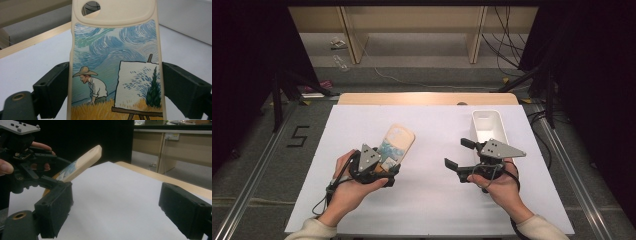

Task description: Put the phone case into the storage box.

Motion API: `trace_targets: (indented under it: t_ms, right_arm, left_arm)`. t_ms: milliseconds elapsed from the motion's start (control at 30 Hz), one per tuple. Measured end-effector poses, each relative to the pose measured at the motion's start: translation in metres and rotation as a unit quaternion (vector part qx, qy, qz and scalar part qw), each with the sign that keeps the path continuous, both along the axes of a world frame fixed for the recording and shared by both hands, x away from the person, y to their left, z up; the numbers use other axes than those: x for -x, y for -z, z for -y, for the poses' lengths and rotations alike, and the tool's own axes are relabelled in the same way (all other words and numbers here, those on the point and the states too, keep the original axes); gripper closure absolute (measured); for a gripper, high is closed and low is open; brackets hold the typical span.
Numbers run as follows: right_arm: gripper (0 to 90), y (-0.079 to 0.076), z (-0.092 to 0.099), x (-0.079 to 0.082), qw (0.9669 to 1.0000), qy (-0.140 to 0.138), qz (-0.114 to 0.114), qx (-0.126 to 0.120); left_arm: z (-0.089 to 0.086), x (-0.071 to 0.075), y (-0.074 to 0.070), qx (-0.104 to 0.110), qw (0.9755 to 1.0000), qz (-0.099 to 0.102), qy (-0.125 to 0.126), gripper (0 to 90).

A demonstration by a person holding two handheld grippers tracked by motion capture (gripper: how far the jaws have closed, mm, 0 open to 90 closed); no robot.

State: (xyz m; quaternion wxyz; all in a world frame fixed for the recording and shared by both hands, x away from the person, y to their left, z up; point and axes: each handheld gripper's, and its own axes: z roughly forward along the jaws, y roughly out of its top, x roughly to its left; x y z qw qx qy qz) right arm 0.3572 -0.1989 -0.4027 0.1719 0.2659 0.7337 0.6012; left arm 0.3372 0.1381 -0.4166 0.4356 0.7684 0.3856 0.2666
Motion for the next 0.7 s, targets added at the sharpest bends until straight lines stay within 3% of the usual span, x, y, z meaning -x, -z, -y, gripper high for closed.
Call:
trace_targets:
  t_ms: [700]
  right_arm:
    - [12.9,-0.001,-0.012,-0.008,0.9999,0.007,-0.007,0.003]
  left_arm:
    - [0.024,0.002,0.001,-0.004,0.9995,0.004,0.033,11.7]
